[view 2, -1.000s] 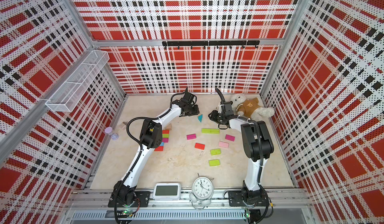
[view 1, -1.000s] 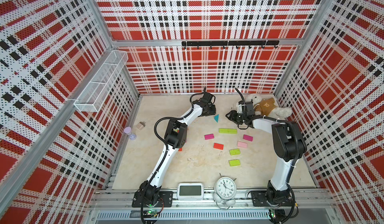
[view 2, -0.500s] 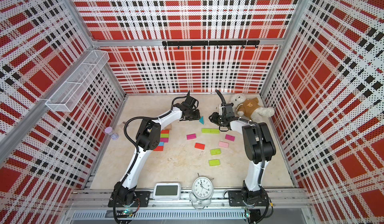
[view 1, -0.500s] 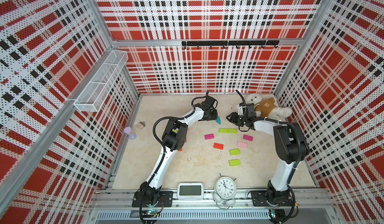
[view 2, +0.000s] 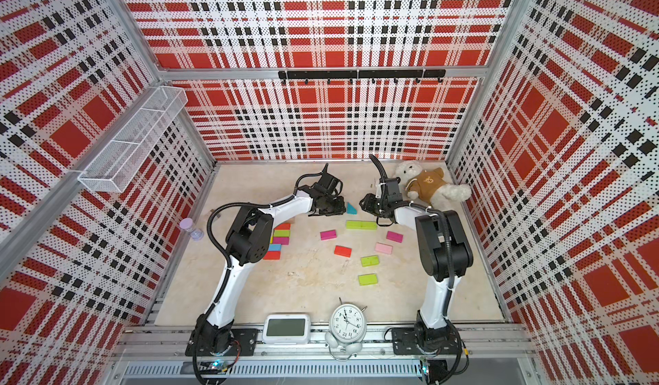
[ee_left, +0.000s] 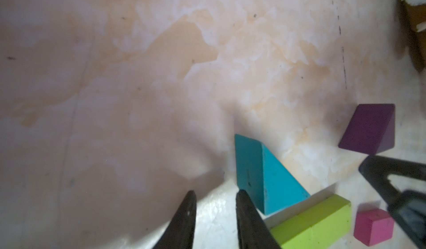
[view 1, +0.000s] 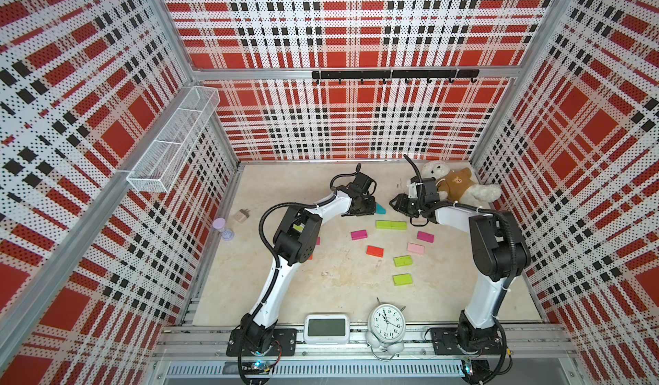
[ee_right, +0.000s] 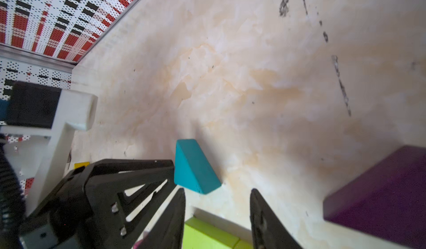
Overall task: Assemble a carrot with building blocks
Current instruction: Assemble the building block at the center of the board.
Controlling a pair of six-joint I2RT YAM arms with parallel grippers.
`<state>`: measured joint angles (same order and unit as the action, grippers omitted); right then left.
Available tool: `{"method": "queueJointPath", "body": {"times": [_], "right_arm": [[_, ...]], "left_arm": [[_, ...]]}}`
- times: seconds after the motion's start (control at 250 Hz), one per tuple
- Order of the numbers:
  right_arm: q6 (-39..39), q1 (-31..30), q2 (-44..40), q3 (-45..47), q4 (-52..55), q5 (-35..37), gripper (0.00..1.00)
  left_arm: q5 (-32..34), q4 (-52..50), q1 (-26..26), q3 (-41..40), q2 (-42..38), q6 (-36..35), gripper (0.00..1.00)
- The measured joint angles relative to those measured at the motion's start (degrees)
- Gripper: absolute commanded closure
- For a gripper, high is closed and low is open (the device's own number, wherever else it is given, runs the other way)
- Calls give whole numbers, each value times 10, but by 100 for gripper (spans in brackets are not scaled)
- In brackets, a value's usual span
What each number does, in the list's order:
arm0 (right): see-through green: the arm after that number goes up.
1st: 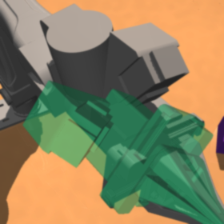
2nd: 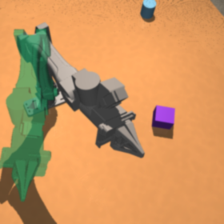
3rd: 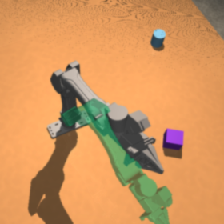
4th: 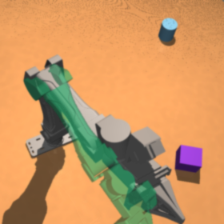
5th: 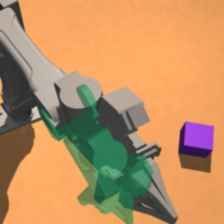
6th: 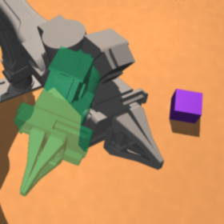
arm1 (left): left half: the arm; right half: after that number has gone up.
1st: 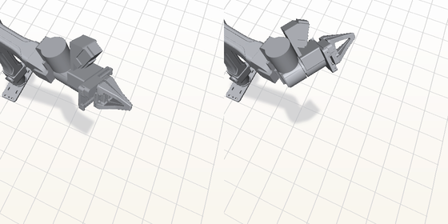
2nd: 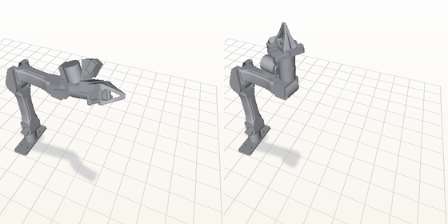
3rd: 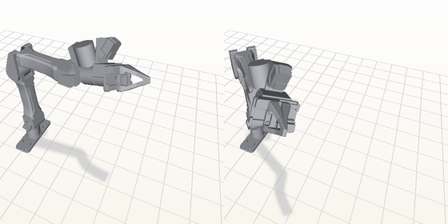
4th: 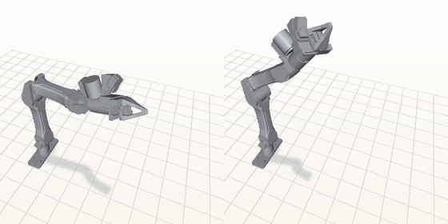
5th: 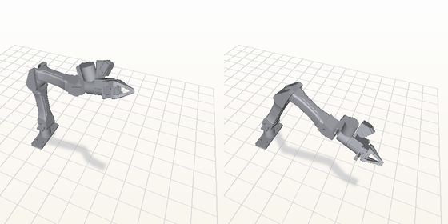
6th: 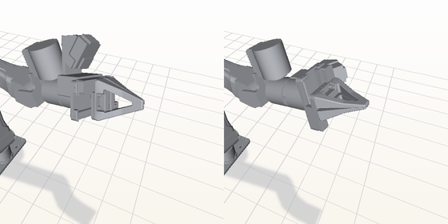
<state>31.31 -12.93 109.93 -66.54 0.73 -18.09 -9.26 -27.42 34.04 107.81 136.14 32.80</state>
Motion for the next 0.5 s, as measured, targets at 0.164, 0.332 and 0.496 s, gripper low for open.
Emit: {"method": "queueJointPath", "body": {"times": [0.164, 0.332, 0.496], "right_arm": [[-12, -3, 55, -64, 6, 2, 63], [-22, -13, 102, -110, 25, 1, 69], [-27, -29, 122, -126, 40, 1, 69]], "left_arm": [[0, 9, -13, -1, 0, 3, 66], [-4, 12, -20, -1, 0, 3, 65], [-12, 13, -18, 0, 0, 3, 65]]}}
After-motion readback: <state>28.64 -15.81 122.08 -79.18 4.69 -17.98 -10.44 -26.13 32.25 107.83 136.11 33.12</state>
